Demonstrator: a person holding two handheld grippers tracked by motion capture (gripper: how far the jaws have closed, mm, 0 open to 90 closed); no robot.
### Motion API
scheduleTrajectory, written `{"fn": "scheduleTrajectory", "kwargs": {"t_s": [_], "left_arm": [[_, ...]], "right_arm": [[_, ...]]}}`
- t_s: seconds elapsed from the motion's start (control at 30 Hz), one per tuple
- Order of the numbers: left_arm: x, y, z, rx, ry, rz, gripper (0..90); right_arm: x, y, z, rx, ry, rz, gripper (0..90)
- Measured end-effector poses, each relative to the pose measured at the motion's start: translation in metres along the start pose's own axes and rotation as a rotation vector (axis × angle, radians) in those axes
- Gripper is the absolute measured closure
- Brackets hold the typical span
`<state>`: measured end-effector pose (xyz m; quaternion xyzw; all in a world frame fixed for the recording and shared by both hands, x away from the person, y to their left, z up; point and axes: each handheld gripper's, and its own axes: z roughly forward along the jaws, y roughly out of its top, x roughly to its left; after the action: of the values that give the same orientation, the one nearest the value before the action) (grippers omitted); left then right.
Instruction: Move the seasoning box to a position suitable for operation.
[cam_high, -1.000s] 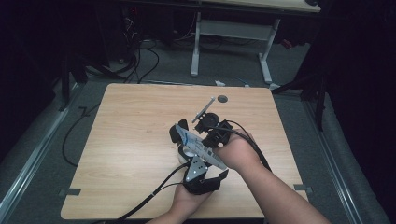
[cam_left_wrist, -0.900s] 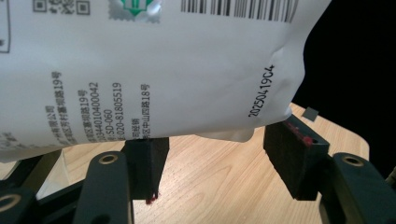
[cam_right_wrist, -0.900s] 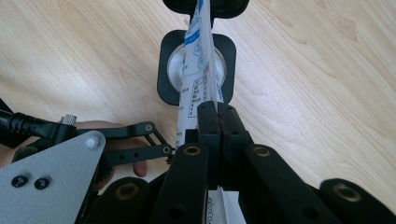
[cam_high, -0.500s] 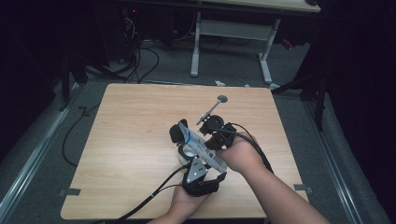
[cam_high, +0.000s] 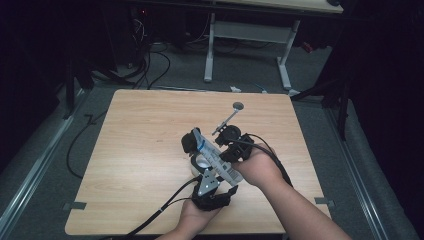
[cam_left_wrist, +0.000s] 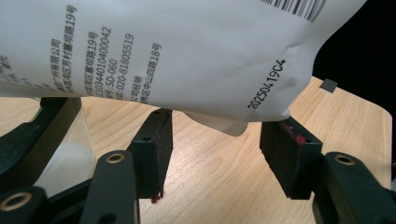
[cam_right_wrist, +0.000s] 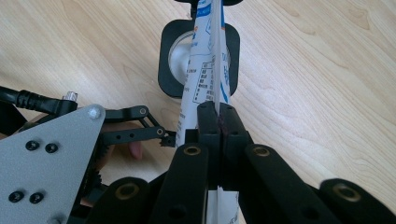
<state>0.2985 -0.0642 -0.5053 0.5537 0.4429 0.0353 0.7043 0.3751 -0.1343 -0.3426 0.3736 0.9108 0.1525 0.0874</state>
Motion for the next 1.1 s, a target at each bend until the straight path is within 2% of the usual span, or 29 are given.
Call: {"fn": "scheduleTrajectory", "kwargs": {"t_s": [0.27,0.53,0.73,1.1], "left_arm": [[0.005,0.000,0.000,-0.001,0.021,-0.008,47.1],[0.005,-0.003,-0.002,0.007,0.007,-0.004,46.5],[0.005,-0.004,-0.005,0.005,-0.006,-0.002,46.2],[0.008,-0.003,-0.018,0.010,-0.031,0.020,44.3]], "right_arm": [[-0.003,-0.006,0.000,0.005,0.006,0.006,90.0],[-0.006,-0.011,-0.003,-0.029,0.014,0.042,90.0],[-0.007,-0.013,-0.004,-0.057,0.019,0.031,90.0],[-0.011,-0.024,0.000,-0.088,0.035,0.055,90.0]]}}
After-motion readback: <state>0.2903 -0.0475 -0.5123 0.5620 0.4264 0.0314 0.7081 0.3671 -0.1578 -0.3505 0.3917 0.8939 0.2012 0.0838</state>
